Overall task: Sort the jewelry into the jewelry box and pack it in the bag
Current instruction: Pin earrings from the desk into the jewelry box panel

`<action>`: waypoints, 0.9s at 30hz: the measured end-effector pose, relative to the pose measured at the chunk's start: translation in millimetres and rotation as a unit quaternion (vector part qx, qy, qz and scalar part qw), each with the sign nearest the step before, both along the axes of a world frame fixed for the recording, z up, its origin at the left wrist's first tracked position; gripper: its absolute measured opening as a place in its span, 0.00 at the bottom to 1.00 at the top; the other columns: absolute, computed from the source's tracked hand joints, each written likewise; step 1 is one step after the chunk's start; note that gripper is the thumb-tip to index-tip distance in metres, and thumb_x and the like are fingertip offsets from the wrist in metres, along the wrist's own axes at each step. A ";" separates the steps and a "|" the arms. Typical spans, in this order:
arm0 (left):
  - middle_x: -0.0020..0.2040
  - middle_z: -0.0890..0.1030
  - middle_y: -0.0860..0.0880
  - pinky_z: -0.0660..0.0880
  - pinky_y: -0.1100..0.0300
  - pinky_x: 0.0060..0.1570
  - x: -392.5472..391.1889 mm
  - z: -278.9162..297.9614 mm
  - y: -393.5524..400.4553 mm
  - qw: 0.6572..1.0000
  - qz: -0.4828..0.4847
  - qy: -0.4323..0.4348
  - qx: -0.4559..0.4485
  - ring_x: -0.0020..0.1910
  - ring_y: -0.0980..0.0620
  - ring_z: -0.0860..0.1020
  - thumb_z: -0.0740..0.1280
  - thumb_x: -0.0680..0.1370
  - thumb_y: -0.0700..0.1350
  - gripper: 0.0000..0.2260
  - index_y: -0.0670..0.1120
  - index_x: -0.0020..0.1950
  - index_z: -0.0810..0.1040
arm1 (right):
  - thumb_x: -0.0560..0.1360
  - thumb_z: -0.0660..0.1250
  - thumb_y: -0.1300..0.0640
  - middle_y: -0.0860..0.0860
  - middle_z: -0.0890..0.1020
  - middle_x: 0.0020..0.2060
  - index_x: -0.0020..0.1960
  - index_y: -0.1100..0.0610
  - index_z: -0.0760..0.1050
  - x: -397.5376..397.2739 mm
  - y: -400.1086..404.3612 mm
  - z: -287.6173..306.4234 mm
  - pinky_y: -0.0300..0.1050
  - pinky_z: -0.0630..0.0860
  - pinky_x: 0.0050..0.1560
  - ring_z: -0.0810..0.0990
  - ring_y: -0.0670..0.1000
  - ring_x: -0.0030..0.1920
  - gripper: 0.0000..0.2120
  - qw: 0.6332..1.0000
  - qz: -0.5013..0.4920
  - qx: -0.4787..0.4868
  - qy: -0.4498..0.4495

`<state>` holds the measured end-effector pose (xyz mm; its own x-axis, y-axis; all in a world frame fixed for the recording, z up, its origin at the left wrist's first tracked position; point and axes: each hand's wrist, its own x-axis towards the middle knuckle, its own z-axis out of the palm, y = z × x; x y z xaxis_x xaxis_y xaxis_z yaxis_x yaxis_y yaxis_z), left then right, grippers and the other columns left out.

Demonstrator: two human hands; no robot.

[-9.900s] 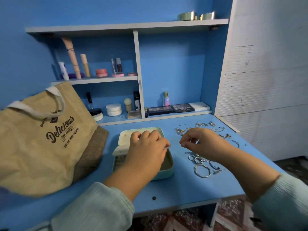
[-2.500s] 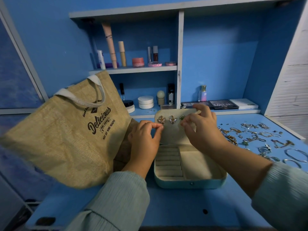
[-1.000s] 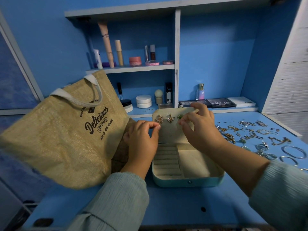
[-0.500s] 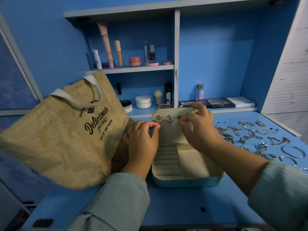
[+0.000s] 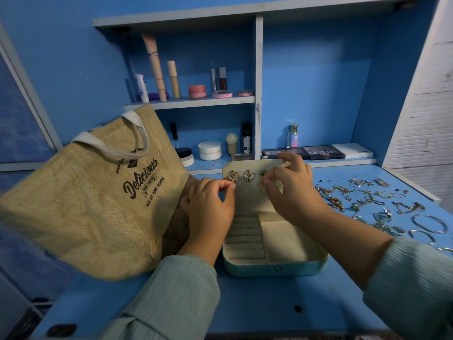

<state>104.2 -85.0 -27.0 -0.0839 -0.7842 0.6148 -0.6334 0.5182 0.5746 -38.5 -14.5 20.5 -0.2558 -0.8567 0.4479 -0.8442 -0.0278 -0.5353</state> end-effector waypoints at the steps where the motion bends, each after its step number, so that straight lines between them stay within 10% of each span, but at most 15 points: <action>1: 0.48 0.78 0.53 0.67 0.41 0.58 -0.5 1.2 1.1 1.000 0.005 0.002 0.003 0.53 0.50 0.74 0.63 0.76 0.53 0.08 0.51 0.45 0.78 | 0.78 0.60 0.55 0.51 0.59 0.70 0.53 0.56 0.77 0.1 -0.2 -0.1 0.48 0.57 0.67 0.56 0.55 0.69 0.10 1.000 -0.001 0.000 0.000; 27: 0.50 0.79 0.54 0.65 0.44 0.59 -1.1 4.3 4.4 1.000 0.001 0.025 -0.002 0.55 0.50 0.74 0.64 0.77 0.51 0.06 0.51 0.48 0.78 | 0.78 0.60 0.56 0.51 0.59 0.70 0.52 0.56 0.78 0.5 2.4 1.4 0.47 0.56 0.68 0.55 0.54 0.69 0.09 1.000 0.004 0.000 -0.009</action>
<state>103.1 -80.7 -22.6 -0.0523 -0.7822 0.6208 -0.6052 0.5193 0.6034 -38.0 -12.1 21.9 -0.2569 -0.8589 0.4431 -0.8346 -0.0341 -0.5499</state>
